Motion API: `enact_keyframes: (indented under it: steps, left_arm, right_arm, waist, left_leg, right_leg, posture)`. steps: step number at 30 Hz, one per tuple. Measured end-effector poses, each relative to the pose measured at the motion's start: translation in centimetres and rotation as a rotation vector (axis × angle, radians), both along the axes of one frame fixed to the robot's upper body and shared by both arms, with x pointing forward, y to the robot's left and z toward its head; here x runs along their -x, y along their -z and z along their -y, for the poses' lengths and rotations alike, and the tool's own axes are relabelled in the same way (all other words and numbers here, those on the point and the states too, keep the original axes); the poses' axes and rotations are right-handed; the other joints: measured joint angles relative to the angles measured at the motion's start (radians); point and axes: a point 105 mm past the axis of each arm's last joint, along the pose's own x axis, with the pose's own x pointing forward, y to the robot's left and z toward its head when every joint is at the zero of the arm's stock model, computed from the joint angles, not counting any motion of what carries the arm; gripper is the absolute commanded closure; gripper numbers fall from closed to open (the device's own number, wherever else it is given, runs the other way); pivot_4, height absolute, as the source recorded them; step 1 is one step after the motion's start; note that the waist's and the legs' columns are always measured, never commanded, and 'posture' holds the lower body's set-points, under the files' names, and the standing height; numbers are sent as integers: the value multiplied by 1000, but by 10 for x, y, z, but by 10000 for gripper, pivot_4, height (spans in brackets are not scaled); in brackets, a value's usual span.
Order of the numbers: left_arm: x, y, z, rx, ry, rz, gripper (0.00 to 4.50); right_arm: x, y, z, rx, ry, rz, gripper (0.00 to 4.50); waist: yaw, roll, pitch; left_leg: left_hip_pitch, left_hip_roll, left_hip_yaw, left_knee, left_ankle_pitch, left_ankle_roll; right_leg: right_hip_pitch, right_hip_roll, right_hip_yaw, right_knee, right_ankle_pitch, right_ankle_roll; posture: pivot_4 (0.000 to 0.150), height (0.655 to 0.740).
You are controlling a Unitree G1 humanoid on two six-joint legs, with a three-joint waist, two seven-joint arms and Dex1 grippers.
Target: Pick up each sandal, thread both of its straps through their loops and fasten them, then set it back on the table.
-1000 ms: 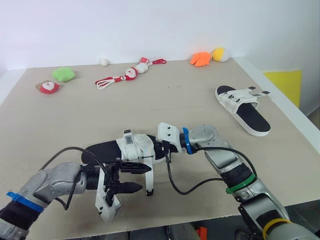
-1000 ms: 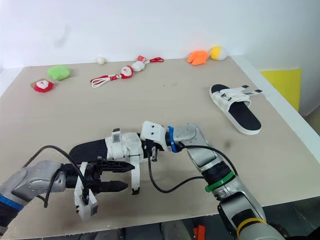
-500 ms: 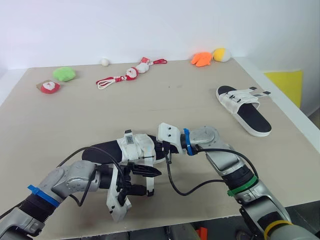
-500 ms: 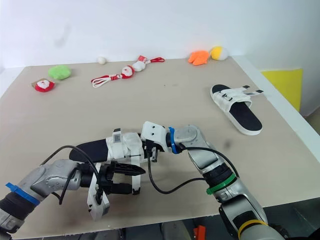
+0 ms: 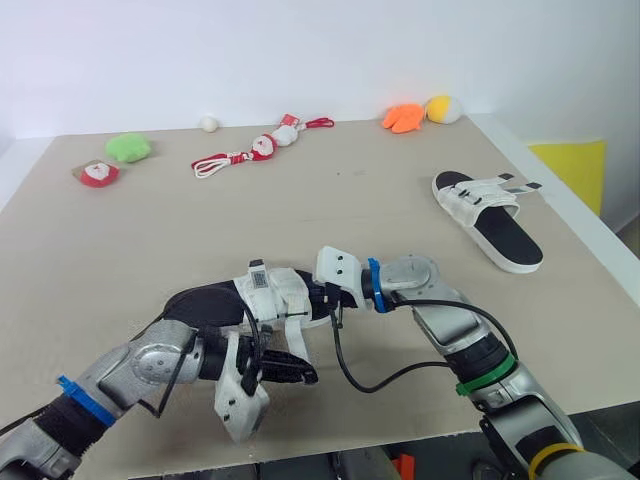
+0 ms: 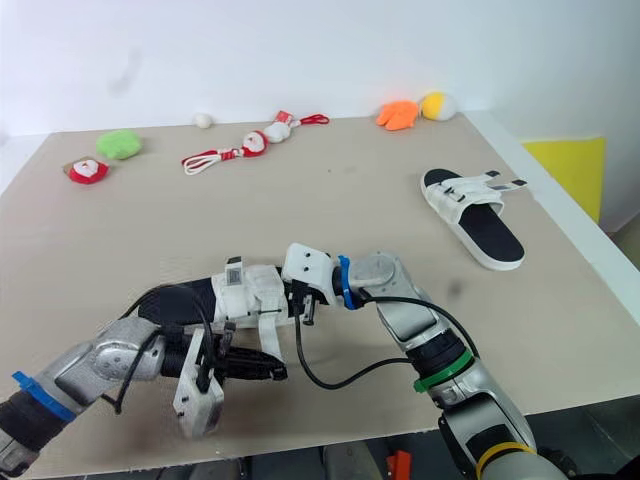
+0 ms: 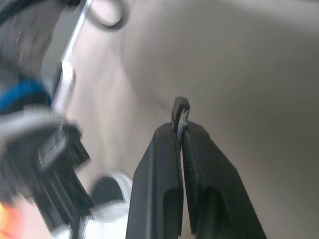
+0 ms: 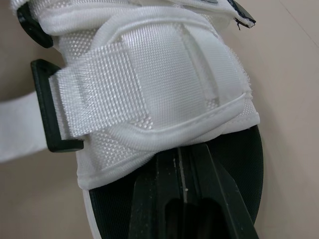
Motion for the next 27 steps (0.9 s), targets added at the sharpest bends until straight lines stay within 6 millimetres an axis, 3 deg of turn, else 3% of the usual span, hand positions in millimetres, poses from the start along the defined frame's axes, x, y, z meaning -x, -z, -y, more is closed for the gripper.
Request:
enact_keyframes:
  steps: [5,6,9,10,14,20,27]
  left_arm:
    - [-2,-33,-2,107,-95,-324,44090]
    - [-4,-44,-3,156,-132,-464,44090]
    - [-7,-54,-3,211,-164,-590,44090]
    - [-12,-64,-1,285,-191,-708,44090]
    - [-36,-92,-1,469,-255,-900,44090]
    - [-75,-101,-5,660,-377,-1109,44090]
    - [-98,-95,-9,732,-484,-1236,44090]
  right_arm:
    - [0,0,0,0,0,2,45000]
    - [-1,1,0,1,1,-1,45000]
    - [-1,2,0,1,-1,-1,45000]
    - [-1,2,1,1,-3,0,45000]
    - [-3,0,-1,1,-7,4,45000]
    - [-4,-2,-2,-1,-12,13,45000]
    - [-5,-3,-2,-2,-9,17,45000]
  waist:
    - [-1,0,0]
    - [-1,0,0]
    - [-1,0,0]
    - [-1,0,0]
    - [-2,-1,1]
    - [-2,-1,1]
    - [0,-1,1]
  left_leg:
    - [0,0,0,0,0,0]
    - [0,0,0,0,0,0]
    - [0,1,0,0,0,0]
    - [0,0,-1,1,0,0]
    - [1,1,-1,2,0,0]
    - [-1,1,-2,2,0,0]
    - [-1,0,-3,2,0,0]
  right_leg:
    - [0,0,0,0,-1,-2]
    - [0,1,0,0,-1,-2]
    - [0,1,0,0,-1,-2]
    - [0,1,0,0,-2,-2]
    - [0,1,0,0,-1,-2]
    - [-1,2,-1,0,1,2]
    - [0,2,-1,0,1,2]
  posture:
    - [1500,7400]
    - [1500,7400]
    - [1500,7400]
    - [1500,7400]
    - [1500,7400]
    - [1500,7400]
    - [1500,7400]
